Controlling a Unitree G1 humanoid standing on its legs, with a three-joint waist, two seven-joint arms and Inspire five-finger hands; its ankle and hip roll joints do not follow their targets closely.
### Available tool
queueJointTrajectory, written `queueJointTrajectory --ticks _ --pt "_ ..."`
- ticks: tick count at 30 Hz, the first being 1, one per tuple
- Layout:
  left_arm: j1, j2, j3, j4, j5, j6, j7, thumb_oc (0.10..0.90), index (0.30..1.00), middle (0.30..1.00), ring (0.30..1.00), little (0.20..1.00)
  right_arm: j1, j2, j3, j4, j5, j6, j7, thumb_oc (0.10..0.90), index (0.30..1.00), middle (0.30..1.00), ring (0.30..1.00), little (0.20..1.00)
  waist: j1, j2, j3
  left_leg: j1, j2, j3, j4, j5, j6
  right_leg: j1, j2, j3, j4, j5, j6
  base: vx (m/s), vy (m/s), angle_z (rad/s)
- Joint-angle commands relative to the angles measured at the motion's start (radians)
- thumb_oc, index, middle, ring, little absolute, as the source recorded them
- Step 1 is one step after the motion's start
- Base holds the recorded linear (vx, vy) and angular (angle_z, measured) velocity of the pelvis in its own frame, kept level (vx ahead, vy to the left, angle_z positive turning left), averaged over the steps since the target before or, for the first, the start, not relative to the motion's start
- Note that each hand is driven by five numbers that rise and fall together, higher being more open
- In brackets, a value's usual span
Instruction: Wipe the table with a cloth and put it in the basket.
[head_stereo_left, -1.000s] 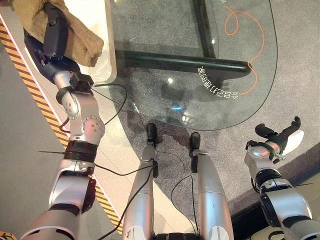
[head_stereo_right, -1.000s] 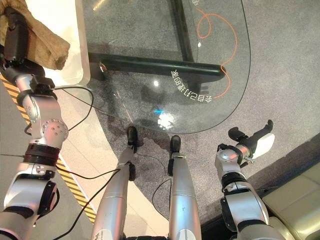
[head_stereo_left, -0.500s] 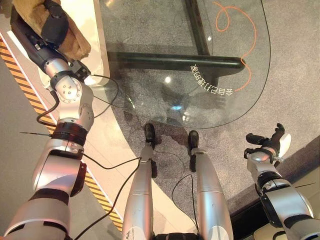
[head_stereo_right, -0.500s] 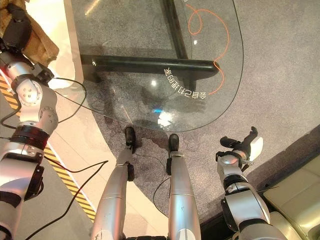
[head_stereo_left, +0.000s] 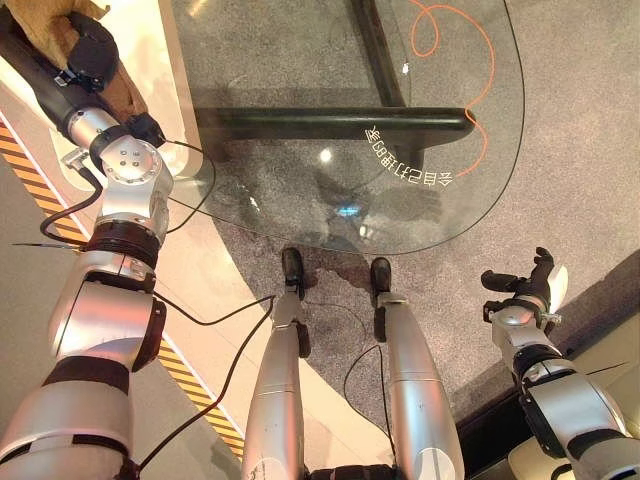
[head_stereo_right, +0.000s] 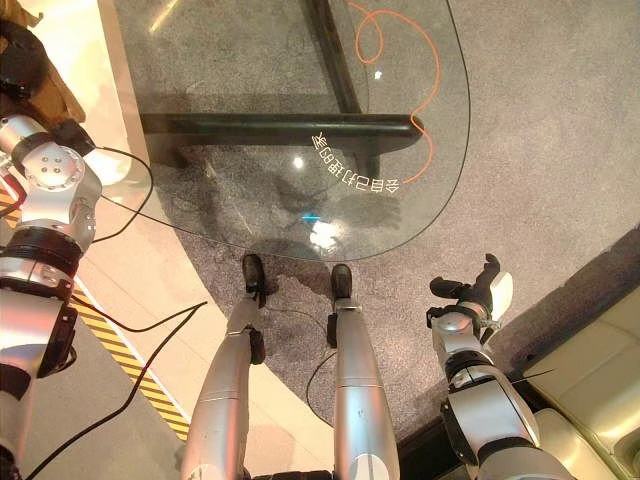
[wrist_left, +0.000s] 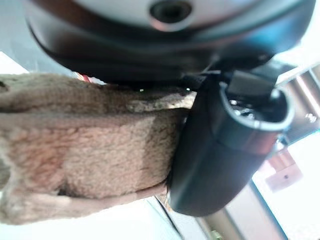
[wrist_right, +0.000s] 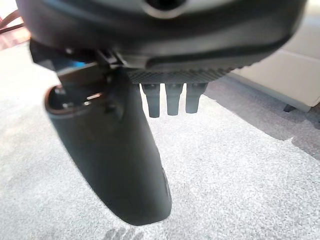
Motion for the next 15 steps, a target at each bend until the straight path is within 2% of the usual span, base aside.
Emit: queueJointTrajectory --ticks 1,10,15 --pt "-0.176 0.168 -0.007 0.024 0.084 -0.024 0.057 0.1 0.3 0.3 0.3 0.2 0.006 -0.049 0.011 0.015 -0.01 -0.021 -0.01 0.8 0.9 0.9 0.9 0.9 0.013 -0.022 -0.027 0.005 -0.071 0.035 0.145 -0.194 0.049 0.028 0.065 -0.017 -0.224 0.124 0.005 0.0 0.0 0.0" --pt "-0.176 0.171 -0.046 0.048 0.148 0.077 0.017 0.1 0.3 0.3 0.3 0.2 0.023 -0.038 0.02 0.007 -0.017 -0.022 -0.007 0.8 0.9 0.9 0.9 0.9 0.006 -0.017 -0.027 -0.01 -0.071 0.039 0.139 -0.193 0.049 0.009 0.069 -0.007 -0.227 0.126 0.007 0.0 0.015 0.0" --pt "-0.179 0.171 -0.06 0.05 0.126 0.13 -0.011 0.1 0.3 0.3 0.3 0.2 0.026 -0.035 0.018 0.005 -0.019 -0.015 -0.005 0.8 0.9 0.9 0.9 0.9 0.005 -0.015 -0.027 -0.02 -0.073 0.04 0.137 -0.191 0.051 0.0 0.07 -0.008 -0.231 0.13 0.008 0.0 0.0 0.0"
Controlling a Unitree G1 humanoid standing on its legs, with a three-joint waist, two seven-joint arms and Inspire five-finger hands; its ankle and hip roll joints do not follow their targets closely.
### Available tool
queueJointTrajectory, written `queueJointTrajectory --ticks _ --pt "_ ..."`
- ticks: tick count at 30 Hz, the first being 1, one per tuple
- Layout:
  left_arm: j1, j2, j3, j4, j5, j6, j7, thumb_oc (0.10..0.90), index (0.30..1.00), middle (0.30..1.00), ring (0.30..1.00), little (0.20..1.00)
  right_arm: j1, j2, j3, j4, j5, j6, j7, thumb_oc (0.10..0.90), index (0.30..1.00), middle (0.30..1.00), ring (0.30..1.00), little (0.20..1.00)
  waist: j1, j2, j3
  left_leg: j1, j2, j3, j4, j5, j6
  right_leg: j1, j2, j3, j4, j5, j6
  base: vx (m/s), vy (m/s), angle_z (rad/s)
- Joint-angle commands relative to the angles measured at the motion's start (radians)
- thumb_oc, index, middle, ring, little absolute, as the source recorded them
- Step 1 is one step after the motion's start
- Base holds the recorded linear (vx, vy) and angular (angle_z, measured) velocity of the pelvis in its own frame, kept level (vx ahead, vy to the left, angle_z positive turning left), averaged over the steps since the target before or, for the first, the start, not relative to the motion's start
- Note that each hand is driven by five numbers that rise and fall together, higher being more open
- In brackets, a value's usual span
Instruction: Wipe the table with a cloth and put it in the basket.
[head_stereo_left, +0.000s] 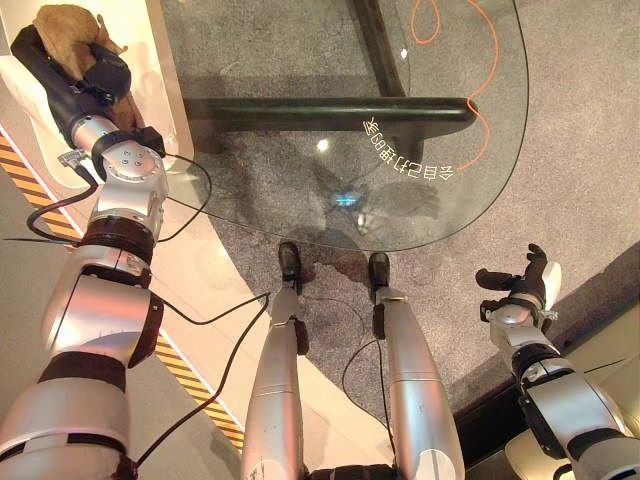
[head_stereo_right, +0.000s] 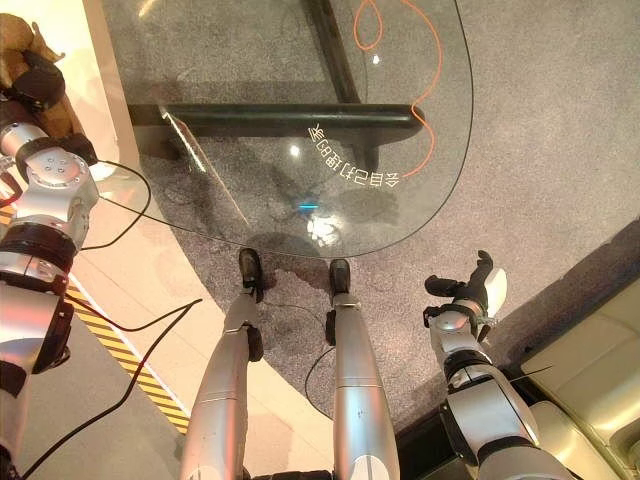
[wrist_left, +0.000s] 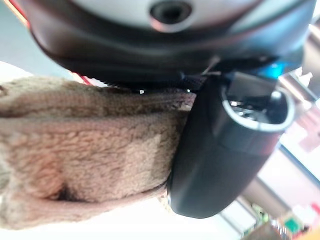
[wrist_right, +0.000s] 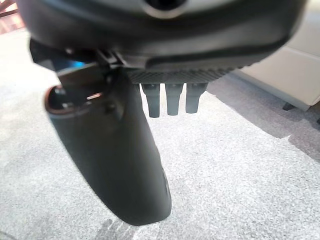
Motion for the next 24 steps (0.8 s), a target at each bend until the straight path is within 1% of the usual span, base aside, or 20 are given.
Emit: queueJointTrajectory --ticks 1,5,14,20,24 --pt "-0.154 0.146 0.002 0.013 0.051 -0.028 0.026 0.1 0.3 0.3 0.3 0.2 0.027 -0.037 -0.008 0.016 -0.017 -0.013 -0.024 0.8 0.9 0.9 0.9 0.9 0.007 -0.015 -0.027 0.015 -0.076 0.04 0.136 -0.192 0.053 0.033 0.066 -0.009 -0.232 0.125 0.009 0.0 0.0 0.0" --pt "-0.156 0.15 -0.004 0.034 0.035 0.015 0.0 0.1 0.3 0.3 0.3 0.2 0.025 -0.039 -0.007 0.012 -0.02 -0.014 -0.027 0.8 0.9 0.9 0.9 0.9 0.006 -0.016 -0.027 0.006 -0.076 0.04 0.141 -0.191 0.053 0.025 0.067 -0.008 -0.229 0.127 0.009 0.0 0.0 0.0" --pt "-0.157 0.147 -0.012 0.052 0.032 0.049 -0.052 0.1 0.3 0.3 0.3 0.2 0.011 -0.046 -0.006 0.005 -0.023 -0.004 -0.024 0.8 0.9 0.9 0.9 0.9 0.005 -0.021 -0.027 -0.012 -0.076 0.04 0.149 -0.191 0.054 0.009 0.07 -0.009 -0.224 0.129 0.008 0.0 0.0 0.0" --pt "-0.16 0.148 -0.023 0.051 0.035 0.078 -0.065 0.1 0.3 0.3 0.3 0.2 0.017 -0.048 -0.008 -0.002 -0.024 -0.008 -0.025 0.8 0.9 0.9 0.9 0.9 0.003 -0.025 -0.027 -0.024 -0.073 0.039 0.157 -0.191 0.054 -0.001 0.071 -0.008 -0.217 0.13 0.008 0.0 0.0 0.0" --pt "-0.159 0.147 -0.025 0.058 0.038 0.081 -0.069 0.1 0.3 0.3 0.3 0.2 0.017 -0.05 -0.009 0.0 -0.028 -0.013 -0.026 0.8 0.9 0.9 0.9 0.9 0.003 -0.026 -0.027 -0.028 -0.074 0.037 0.161 -0.192 0.055 -0.005 0.072 -0.007 -0.215 0.132 0.008 0.0 0.0 0.0"
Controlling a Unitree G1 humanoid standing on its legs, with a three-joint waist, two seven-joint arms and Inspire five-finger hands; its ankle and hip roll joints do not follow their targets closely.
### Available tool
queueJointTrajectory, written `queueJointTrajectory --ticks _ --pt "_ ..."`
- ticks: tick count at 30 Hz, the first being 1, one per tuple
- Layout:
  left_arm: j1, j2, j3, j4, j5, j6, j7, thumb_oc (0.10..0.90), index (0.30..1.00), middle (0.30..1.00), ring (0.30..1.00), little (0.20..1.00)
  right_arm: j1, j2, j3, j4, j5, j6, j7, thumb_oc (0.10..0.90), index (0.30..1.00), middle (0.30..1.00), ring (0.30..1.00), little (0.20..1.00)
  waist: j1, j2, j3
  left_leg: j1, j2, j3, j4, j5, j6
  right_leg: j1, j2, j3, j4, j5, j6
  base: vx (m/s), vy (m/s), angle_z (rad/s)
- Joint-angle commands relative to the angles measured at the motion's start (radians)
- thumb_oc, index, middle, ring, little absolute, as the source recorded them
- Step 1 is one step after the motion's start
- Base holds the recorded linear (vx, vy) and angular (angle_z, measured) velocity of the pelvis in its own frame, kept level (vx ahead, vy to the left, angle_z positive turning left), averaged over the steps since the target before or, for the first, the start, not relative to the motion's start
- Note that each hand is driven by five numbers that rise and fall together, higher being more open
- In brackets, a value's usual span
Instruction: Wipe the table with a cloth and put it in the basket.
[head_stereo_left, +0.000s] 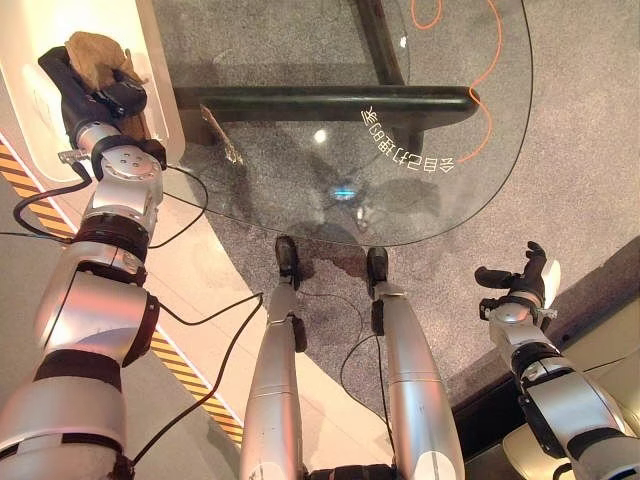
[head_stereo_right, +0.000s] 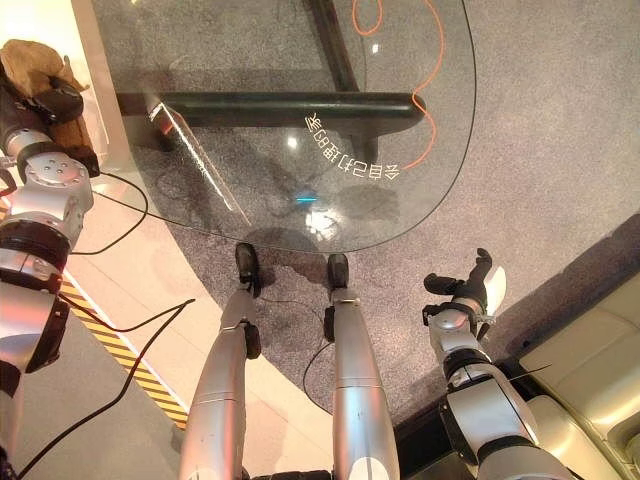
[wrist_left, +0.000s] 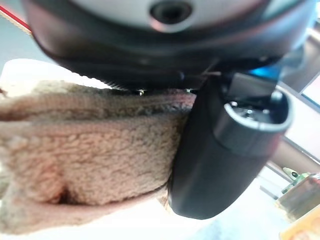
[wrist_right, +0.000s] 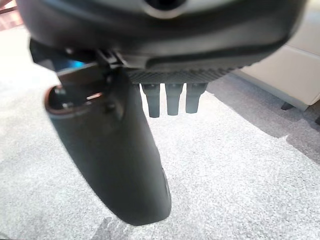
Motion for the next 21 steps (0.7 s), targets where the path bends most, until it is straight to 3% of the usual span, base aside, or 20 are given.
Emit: queueJointTrajectory --ticks 1,3,4,5,21 --pt "-0.141 0.137 0.004 0.03 0.038 -0.047 0.033 0.1 0.3 0.3 0.3 0.2 0.019 -0.051 -0.009 0.008 -0.027 -0.013 -0.026 0.8 0.9 0.9 0.9 0.9 0.007 -0.021 -0.026 0.013 -0.074 0.038 0.161 -0.197 0.057 0.043 0.072 -0.006 -0.23 0.132 0.009 0.0 0.0 0.0" --pt "-0.137 0.137 0.007 0.028 0.032 -0.042 0.028 0.289 0.462 0.462 0.462 0.389 0.017 -0.052 -0.007 0.005 -0.028 -0.009 -0.03 0.8 0.9 0.9 0.9 0.9 0.007 -0.021 -0.026 0.007 -0.074 0.038 0.163 -0.197 0.056 0.038 0.072 -0.006 -0.231 0.132 0.008 0.01 0.017 0.0" --pt "-0.137 0.136 0.006 0.03 0.035 -0.036 0.022 0.693 0.808 0.808 0.808 0.793 0.015 -0.053 -0.007 0.008 -0.026 -0.008 -0.028 0.8 0.9 0.9 0.9 0.9 0.007 -0.021 -0.026 0.003 -0.074 0.037 0.166 -0.198 0.056 0.035 0.071 -0.005 -0.228 0.132 0.008 0.0 0.0 0.0" --pt "-0.138 0.134 0.005 0.032 0.036 -0.036 0.02 0.8 0.9 0.9 0.9 0.9 0.014 -0.054 -0.009 0.009 -0.029 -0.007 -0.026 0.8 0.9 0.9 0.9 0.9 0.006 -0.022 -0.026 0.002 -0.074 0.037 0.169 -0.198 0.056 0.033 0.071 -0.004 -0.227 0.133 0.008 0.0 0.0 0.0" --pt "-0.12 0.13 0.008 0.02 0.018 -0.029 0.033 0.8 0.9 0.9 0.9 0.9 0.026 -0.047 -0.003 -0.003 -0.023 -0.01 -0.032 0.8 0.9 0.9 0.9 0.9 0.008 -0.024 -0.026 0.017 -0.081 0.038 0.169 -0.198 0.065 0.043 0.076 0.003 -0.225 0.142 0.011 0.0 0.0 0.0"
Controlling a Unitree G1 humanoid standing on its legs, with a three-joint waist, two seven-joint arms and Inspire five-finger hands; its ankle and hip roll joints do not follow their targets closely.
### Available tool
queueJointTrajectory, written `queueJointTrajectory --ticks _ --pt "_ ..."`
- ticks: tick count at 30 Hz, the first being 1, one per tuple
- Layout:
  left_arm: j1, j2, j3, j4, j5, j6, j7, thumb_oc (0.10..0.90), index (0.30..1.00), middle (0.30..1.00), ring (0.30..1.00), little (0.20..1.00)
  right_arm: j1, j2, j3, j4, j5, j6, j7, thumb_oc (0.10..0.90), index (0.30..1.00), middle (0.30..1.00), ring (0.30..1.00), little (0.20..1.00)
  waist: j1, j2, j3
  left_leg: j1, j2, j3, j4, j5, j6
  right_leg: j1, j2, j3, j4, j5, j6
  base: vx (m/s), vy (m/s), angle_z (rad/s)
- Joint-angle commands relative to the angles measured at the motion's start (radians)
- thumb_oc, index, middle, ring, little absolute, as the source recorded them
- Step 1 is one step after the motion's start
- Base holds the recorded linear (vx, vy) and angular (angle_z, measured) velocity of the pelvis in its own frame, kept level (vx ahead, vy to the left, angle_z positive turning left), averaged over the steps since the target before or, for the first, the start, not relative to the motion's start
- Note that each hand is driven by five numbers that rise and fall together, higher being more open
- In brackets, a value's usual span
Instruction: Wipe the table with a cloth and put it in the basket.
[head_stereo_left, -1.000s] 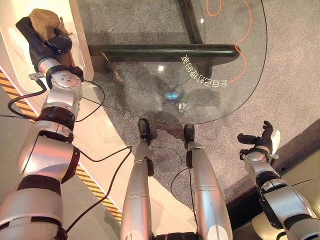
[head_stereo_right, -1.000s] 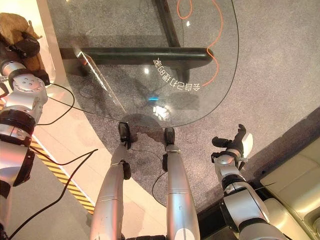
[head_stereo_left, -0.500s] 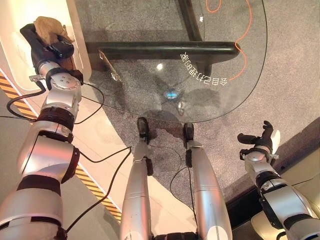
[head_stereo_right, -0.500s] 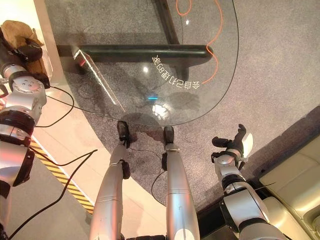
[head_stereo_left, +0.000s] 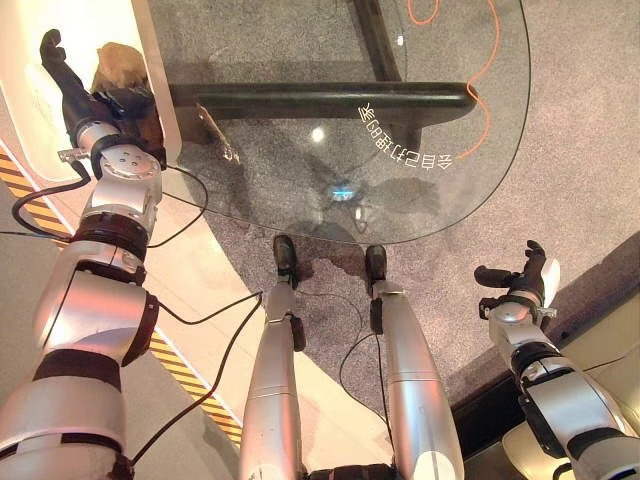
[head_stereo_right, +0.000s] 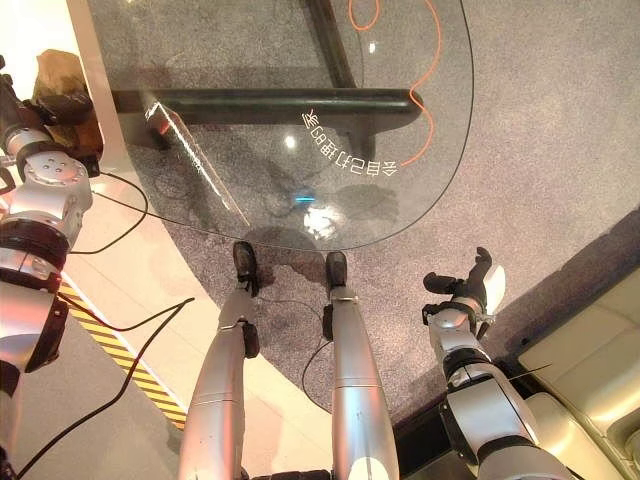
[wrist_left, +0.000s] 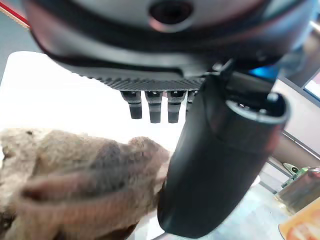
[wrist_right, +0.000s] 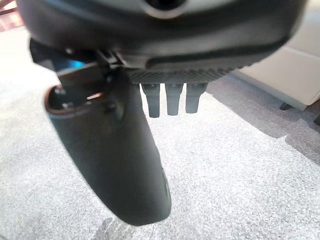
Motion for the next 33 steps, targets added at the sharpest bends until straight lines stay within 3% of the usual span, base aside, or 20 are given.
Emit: queueJointTrajectory --ticks 1,7,14,24,29,33 --pt "-0.115 0.125 0.009 0.022 0.018 -0.04 0.048 0.8 0.9 0.9 0.9 0.9 0.027 -0.049 -0.003 0.006 -0.02 -0.013 -0.029 0.8 0.9 0.9 0.9 0.9 0.015 -0.021 -0.027 0.029 -0.08 0.039 0.151 -0.2 0.063 0.052 0.077 0.003 -0.235 0.141 0.012 0.0 0.0 0.0" --pt "-0.114 0.129 0.014 0.015 0.011 -0.054 0.052 0.8 0.9 0.9 0.9 0.9 0.032 -0.045 -0.004 0.01 -0.02 -0.011 -0.029 0.8 0.9 0.9 0.9 0.9 0.017 -0.02 -0.027 0.046 -0.08 0.038 0.15 -0.199 0.064 0.069 0.076 0.002 -0.235 0.142 0.011 0.0 0.0 0.0" --pt "-0.094 0.137 0.03 -0.029 0.004 -0.121 0.074 0.8 0.9 0.9 0.9 0.9 0.057 -0.039 -0.011 0.016 -0.022 -0.017 -0.027 0.8 0.9 0.9 0.9 0.9 0.016 -0.018 -0.027 0.093 -0.08 0.035 0.136 -0.195 0.062 0.107 0.085 0.014 -0.24 0.143 0.014 -0.02 -0.021 0.0" --pt "-0.052 0.199 0.08 -0.133 -0.022 -0.253 0.096 0.8 0.9 0.9 0.9 0.9 0.137 -0.039 -0.062 0.037 -0.034 -0.02 -0.022 0.8 0.9 0.9 0.9 0.9 0.028 -0.021 -0.027 0.323 -0.079 0.035 0.013 -0.167 0.049 0.331 0.07 0.014 -0.335 0.166 0.043 -0.03 -0.046 -0.01" --pt "-0.025 0.236 0.09 -0.149 -0.035 -0.26 0.056 0.8 0.9 0.9 0.9 0.9 0.185 -0.053 -0.091 0.066 -0.048 -0.026 0.003 0.8 0.9 0.9 0.9 0.9 0.038 -0.016 -0.079 0.396 -0.078 0.035 -0.04 -0.155 0.041 0.409 0.055 0.003 -0.38 0.165 0.05 -0.01 -0.015 0.0" --pt "0.093 0.259 0.134 -0.156 -0.062 -0.283 -0.089 0.8 0.9 0.9 0.9 0.9 0.267 -0.057 -0.139 0.093 -0.049 -0.001 0.058 0.8 0.9 0.9 0.9 0.9 0.056 -0.011 -0.158 0.517 -0.076 0.036 -0.122 -0.158 0.03 0.533 0.03 -0.01 -0.448 0.153 0.062 0.0 -0.052 0.0"
